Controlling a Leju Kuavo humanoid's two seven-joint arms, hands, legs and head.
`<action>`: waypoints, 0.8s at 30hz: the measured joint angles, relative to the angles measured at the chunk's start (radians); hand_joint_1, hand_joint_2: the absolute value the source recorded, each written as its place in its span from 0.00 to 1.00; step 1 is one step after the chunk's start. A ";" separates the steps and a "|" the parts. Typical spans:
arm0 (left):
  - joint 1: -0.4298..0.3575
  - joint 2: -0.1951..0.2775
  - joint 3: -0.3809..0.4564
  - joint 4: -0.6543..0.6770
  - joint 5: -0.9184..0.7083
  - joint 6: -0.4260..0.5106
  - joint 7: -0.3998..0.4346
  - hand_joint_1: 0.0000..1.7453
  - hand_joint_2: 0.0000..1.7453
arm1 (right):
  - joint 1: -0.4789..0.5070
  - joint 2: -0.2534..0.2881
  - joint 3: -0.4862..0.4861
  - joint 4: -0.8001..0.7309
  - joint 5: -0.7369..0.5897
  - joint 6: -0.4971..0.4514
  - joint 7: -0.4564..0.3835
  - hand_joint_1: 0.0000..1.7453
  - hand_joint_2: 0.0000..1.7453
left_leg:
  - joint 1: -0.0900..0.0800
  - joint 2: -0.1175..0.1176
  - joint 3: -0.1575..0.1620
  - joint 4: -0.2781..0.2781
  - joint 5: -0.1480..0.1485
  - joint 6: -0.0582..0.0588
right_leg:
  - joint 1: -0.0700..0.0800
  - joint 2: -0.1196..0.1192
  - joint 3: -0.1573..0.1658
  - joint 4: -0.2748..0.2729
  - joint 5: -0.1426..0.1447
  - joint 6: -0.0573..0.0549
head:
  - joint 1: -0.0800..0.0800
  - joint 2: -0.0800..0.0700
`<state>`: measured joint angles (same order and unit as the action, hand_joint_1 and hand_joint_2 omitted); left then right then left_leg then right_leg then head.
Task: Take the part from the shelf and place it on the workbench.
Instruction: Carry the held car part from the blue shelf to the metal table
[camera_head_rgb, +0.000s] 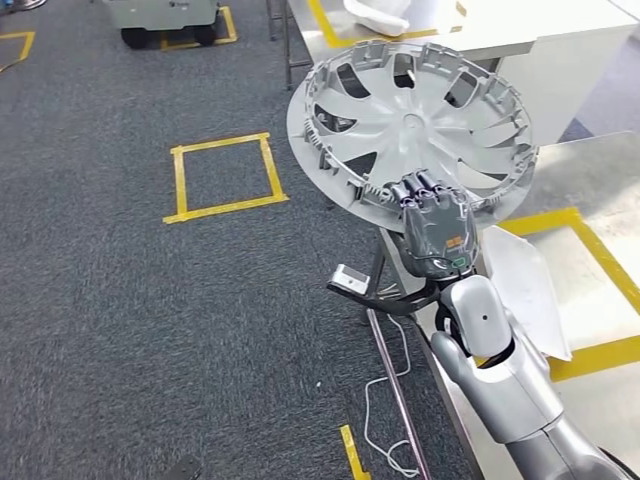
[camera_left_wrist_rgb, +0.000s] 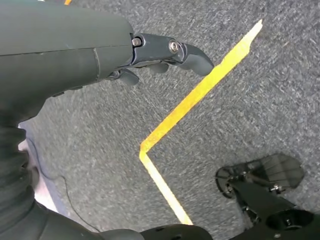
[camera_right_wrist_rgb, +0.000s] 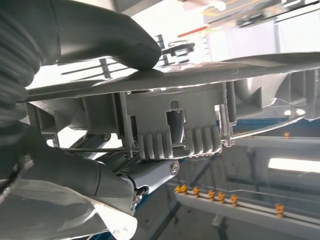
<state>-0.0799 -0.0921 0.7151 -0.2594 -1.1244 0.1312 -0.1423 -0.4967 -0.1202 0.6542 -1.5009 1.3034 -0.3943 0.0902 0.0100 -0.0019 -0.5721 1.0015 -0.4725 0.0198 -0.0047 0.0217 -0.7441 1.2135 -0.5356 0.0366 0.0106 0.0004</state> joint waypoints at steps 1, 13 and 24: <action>0.001 0.000 -0.001 0.000 0.000 -0.002 0.000 0.00 1.00 | 0.000 0.000 0.000 0.000 0.000 0.000 0.000 1.00 1.00 | -0.001 0.016 0.000 0.000 -0.001 0.000 | -0.002 -0.009 -0.026 0.056 -0.020 0.004 | 0.000 0.000; -0.007 0.001 -0.008 0.000 0.001 -0.014 0.007 0.00 1.00 | 0.001 -0.003 -0.003 -0.002 0.001 0.011 0.008 1.00 1.00 | -0.006 0.075 -0.007 0.063 -0.063 -0.040 | 0.000 -0.048 0.115 -0.188 0.082 -0.037 | -0.008 0.000; -0.001 0.004 -0.010 0.000 0.011 -0.016 0.012 0.00 1.00 | 0.007 -0.003 0.000 -0.002 0.001 0.018 0.011 1.00 1.00 | -0.010 -0.092 -0.024 0.032 0.005 -0.002 | 0.002 0.107 0.110 -0.185 0.090 -0.037 | -0.014 0.000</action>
<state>-0.0812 -0.0877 0.7047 -0.2591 -1.1133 0.1154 -0.1301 -0.4901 -0.1232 0.6545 -1.5031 1.3046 -0.3765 0.1014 -0.0005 -0.0941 -0.5957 1.0333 -0.4676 0.0183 -0.0029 0.1288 -0.6343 1.0284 -0.4455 -0.0002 -0.0030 0.0007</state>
